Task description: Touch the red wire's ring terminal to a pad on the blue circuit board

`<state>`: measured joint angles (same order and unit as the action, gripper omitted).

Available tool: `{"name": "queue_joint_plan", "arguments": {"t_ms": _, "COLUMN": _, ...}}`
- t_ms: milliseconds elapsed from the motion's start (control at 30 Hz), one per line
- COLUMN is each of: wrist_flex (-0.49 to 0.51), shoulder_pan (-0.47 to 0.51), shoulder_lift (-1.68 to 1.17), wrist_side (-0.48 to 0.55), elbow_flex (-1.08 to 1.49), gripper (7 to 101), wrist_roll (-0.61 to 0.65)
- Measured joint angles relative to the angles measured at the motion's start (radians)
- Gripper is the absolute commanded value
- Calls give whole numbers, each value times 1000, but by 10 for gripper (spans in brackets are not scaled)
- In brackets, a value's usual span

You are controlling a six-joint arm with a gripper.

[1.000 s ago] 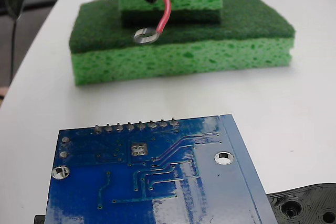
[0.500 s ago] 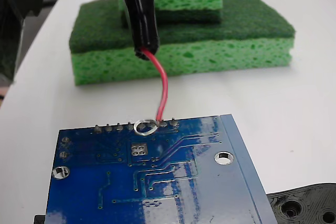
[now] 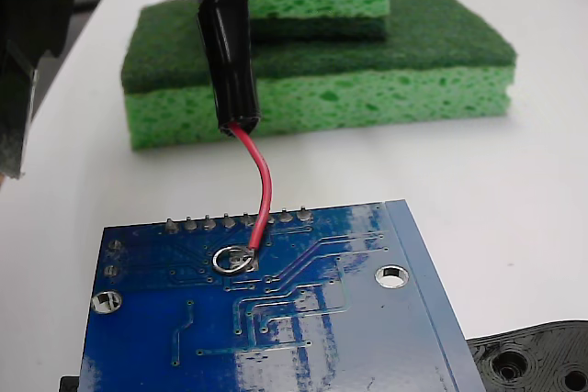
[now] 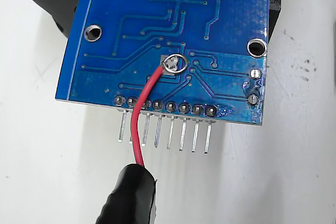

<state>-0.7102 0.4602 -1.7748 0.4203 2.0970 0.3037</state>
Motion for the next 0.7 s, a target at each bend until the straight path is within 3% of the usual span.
{"name": "queue_joint_plan", "arguments": {"t_ms": 700, "wrist_flex": -2, "shoulder_pan": 2, "shoulder_lift": -20, "wrist_side": 5, "elbow_flex": 6, "gripper": 1003, "wrist_roll": 2}}
